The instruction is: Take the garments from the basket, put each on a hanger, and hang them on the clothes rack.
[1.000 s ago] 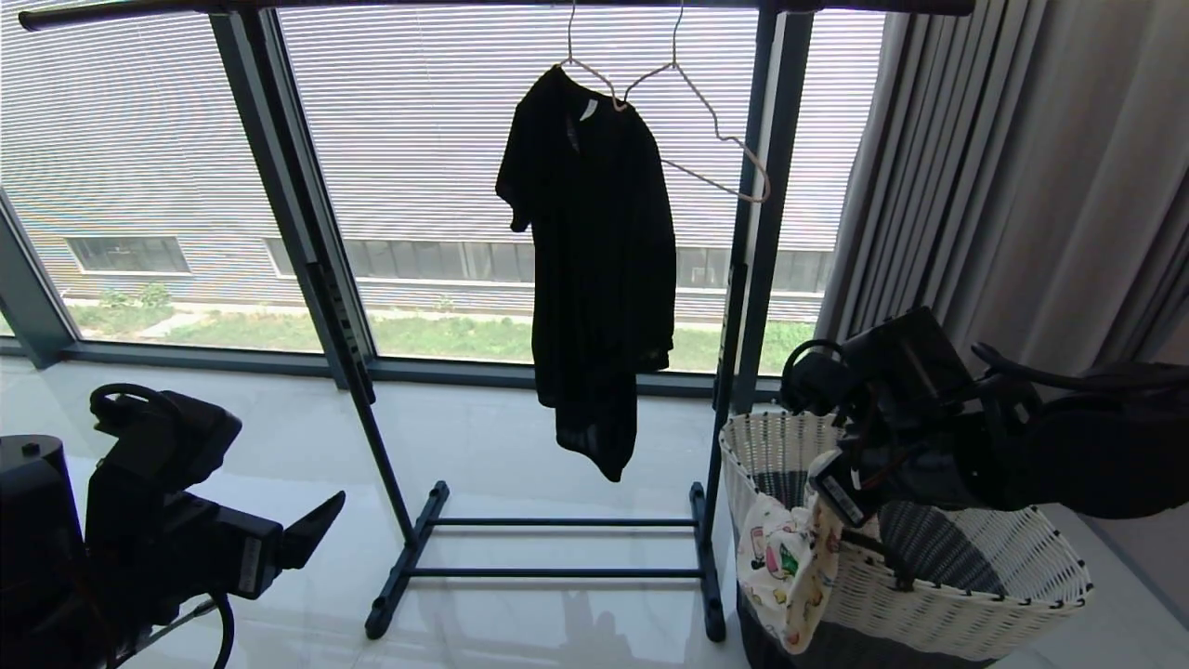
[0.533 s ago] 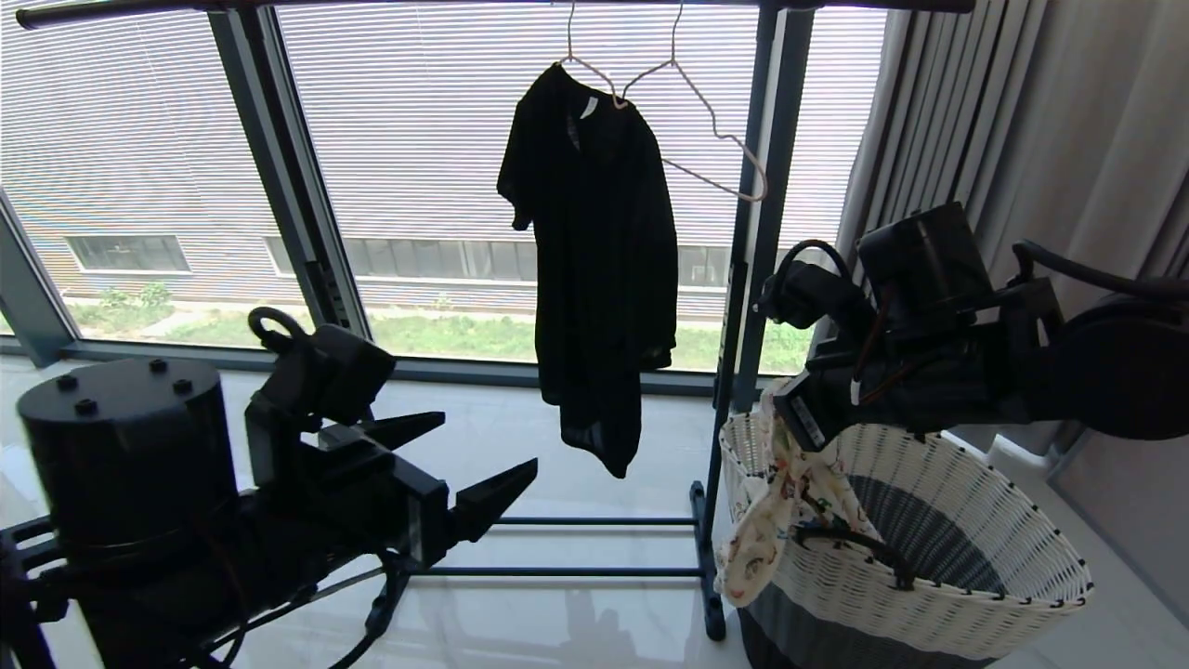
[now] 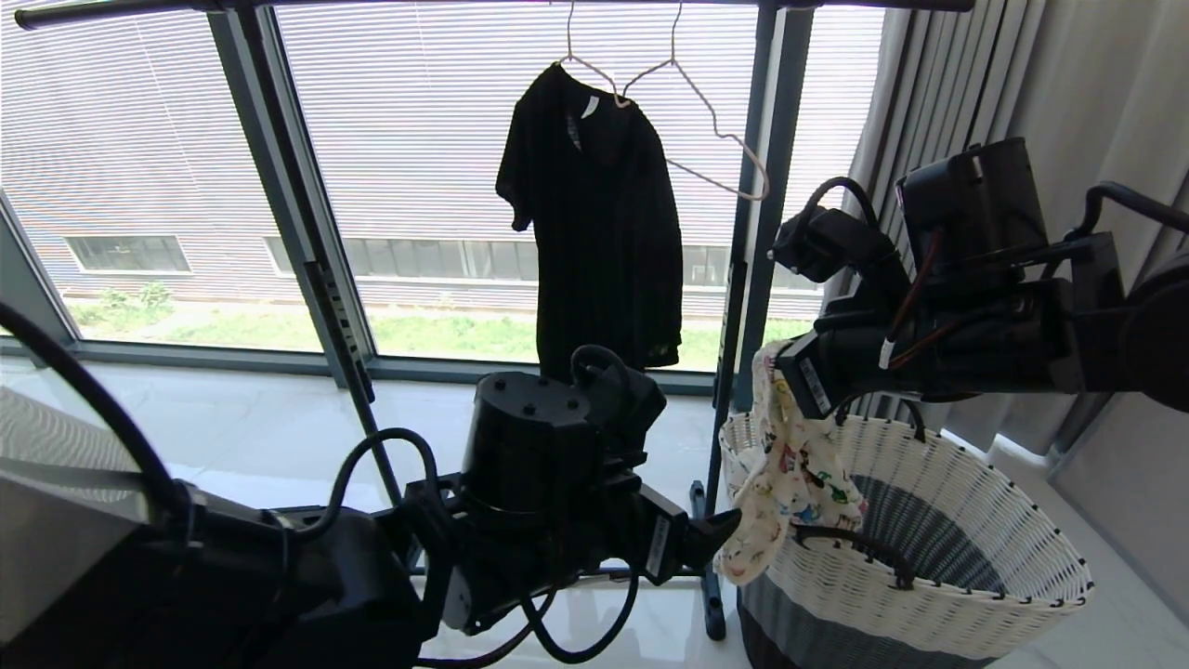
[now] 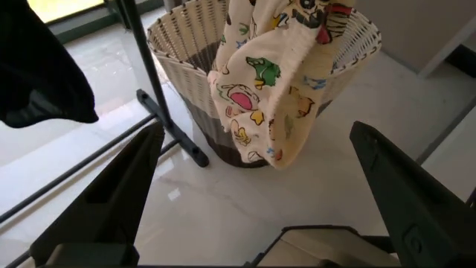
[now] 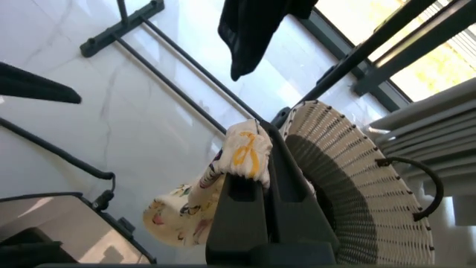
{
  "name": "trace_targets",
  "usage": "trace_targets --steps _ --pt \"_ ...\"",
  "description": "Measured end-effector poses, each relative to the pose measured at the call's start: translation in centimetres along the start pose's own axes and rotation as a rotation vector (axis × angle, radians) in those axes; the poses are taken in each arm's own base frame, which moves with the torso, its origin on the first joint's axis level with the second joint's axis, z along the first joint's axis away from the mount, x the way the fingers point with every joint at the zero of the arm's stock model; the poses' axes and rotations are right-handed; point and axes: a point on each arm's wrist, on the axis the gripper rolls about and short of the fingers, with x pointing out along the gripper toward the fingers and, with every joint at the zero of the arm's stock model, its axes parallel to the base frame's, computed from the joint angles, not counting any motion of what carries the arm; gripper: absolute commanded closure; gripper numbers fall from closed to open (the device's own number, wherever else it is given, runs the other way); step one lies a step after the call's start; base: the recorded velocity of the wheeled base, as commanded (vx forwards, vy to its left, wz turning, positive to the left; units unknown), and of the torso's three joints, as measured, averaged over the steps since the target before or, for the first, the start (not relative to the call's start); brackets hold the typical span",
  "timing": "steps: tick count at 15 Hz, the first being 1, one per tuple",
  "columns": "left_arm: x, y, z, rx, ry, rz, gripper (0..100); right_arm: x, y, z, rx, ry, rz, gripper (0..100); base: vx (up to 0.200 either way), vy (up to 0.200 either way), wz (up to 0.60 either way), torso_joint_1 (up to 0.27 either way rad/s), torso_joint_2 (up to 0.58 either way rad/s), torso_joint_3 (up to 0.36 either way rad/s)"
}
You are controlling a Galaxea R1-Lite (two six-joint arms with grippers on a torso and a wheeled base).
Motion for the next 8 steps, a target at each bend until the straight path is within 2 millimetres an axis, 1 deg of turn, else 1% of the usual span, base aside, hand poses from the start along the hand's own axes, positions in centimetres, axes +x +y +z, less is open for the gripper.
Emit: trace_targets --steps 3,5,8 --pt "3.9 0.3 -0.8 -0.002 0.033 0.0 0 -0.3 0.0 0.1 0.0 -0.008 0.002 100 0.0 0.0 0.0 0.0 0.0 0.0" --pt "6.4 1.3 -1.6 -0.011 0.056 0.029 0 -0.4 0.0 0.2 -0.001 -0.011 0.001 100 0.0 0.0 0.0 0.0 0.0 0.0" --pt "9.6 3.0 -3.4 -0.026 0.094 0.084 0 -0.5 0.4 0.4 -0.005 -0.018 0.009 100 0.0 0.0 0.0 0.0 0.0 0.0"
